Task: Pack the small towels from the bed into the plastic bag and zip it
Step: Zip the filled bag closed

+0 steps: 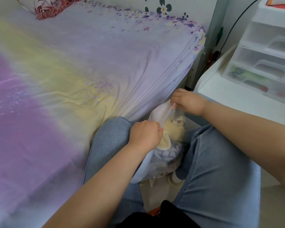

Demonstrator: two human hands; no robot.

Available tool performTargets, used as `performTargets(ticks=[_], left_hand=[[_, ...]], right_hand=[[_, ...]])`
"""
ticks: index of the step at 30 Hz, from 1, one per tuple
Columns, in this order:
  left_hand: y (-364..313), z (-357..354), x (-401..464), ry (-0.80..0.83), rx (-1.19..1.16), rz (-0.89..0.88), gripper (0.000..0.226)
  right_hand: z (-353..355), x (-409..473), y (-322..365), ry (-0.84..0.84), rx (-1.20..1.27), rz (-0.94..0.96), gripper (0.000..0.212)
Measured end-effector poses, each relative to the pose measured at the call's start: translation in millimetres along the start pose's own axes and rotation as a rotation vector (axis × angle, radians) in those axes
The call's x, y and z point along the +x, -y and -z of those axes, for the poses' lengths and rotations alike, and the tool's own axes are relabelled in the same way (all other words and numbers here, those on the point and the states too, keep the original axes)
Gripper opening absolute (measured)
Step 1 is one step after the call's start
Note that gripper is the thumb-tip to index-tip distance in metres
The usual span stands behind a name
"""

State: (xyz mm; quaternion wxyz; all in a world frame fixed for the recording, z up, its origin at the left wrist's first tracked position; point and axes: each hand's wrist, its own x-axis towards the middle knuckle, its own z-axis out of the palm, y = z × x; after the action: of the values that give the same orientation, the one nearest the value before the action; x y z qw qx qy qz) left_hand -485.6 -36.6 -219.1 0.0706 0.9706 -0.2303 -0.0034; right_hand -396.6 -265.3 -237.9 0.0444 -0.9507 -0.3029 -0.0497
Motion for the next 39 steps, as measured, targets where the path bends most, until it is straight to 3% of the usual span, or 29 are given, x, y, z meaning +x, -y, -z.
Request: performTargets(ticks=[20,39], left_hand=[[8.5,0.2,-3.6,-0.036,-0.001,0.012,0.036],[12.8,4.1,3.1,-0.06,-0.009,0.022,0.036]], right_hand=[[1.3,34.1,-18.7,0.216,-0.109,-0.271,0.022],[2.0,35.2,-15.9,0.177,-0.07,-0.456,0.012]])
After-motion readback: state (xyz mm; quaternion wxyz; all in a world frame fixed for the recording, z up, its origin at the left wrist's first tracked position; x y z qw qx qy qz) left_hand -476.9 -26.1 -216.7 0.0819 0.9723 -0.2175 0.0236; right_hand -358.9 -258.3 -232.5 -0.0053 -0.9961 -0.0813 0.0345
